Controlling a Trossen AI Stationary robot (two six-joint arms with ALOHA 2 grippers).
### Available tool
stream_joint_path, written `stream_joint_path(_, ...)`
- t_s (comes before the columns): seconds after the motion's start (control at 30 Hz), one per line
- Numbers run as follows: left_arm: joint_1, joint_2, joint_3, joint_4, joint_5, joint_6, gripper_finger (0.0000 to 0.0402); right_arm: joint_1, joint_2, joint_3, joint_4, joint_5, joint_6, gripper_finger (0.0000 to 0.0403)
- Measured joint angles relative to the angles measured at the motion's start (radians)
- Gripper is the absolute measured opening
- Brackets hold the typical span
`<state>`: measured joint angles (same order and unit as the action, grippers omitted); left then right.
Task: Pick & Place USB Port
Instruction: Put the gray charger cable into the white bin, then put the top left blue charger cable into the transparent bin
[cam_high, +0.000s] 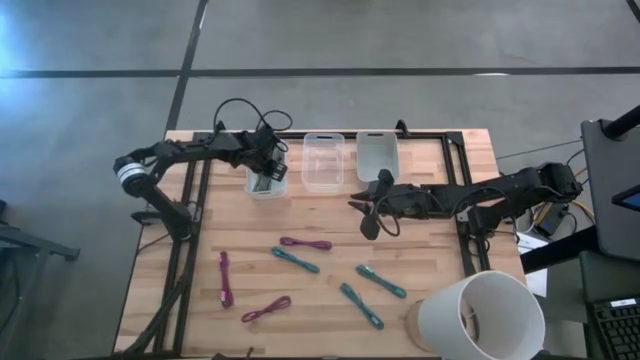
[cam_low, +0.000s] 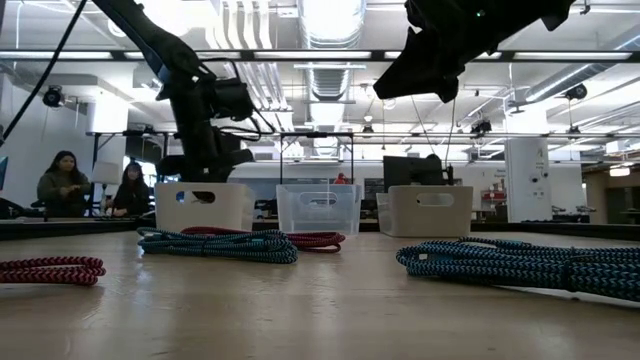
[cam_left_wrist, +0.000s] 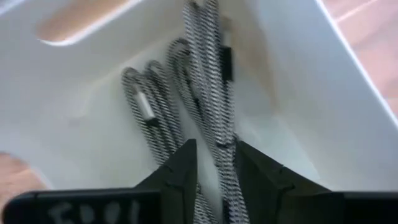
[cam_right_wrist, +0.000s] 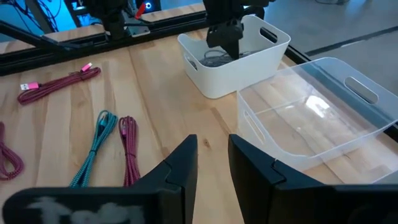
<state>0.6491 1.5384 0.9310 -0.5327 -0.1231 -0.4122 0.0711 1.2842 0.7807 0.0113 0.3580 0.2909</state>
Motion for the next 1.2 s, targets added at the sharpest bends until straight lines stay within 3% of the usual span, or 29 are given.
stream_joint_path(0.4,-0.005,-0.092,0.039,-0.029,-0.026,0.135,0.0127,0.001,0.000,0.000,0.000,0.000,-0.002,0.0093)
stream_joint_path(0.53,-0.015,-0.177,0.080,-0.025,0.020,0.185,0.0126,0.001,0.000,-0.001,-0.001,0.000,-0.002,0.0088)
stream_joint_path(0.63,-0.037,-0.251,0.090,0.004,0.109,0.255,0.0126,0.001,0.000,-0.001,0.000,0.000,-0.002,0.0083)
stream_joint_path(0.83,-0.133,-0.366,0.077,0.051,0.273,0.300,0.0126,0.000,0.000,-0.001,0.000,0.000,-0.002,0.0084)
stream_joint_path(1.2,-0.439,-0.372,0.076,0.054,0.288,0.363,0.0126,0.000,0.000,-0.001,0.000,0.000,-0.002,0.0086)
